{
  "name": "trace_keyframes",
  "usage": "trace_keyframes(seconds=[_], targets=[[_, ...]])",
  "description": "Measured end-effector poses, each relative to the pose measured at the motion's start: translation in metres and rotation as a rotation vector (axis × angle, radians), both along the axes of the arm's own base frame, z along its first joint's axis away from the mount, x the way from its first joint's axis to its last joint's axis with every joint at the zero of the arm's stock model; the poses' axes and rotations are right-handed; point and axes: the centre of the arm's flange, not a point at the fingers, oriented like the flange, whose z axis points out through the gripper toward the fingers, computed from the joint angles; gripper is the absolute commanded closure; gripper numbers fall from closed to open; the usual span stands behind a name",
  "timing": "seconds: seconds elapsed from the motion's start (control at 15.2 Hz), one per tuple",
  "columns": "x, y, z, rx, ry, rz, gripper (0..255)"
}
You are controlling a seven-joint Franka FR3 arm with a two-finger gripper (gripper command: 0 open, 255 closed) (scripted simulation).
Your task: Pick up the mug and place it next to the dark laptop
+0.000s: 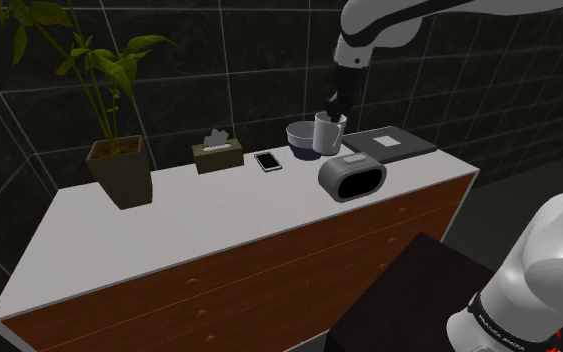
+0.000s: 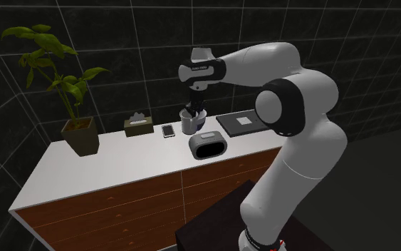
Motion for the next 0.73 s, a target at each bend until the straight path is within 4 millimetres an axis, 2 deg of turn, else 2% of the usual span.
trace_keyframes(seconds=[0.73], targets=[[-0.058, -0.133, 0.0, 0.0, 0.0, 0.0, 255]])
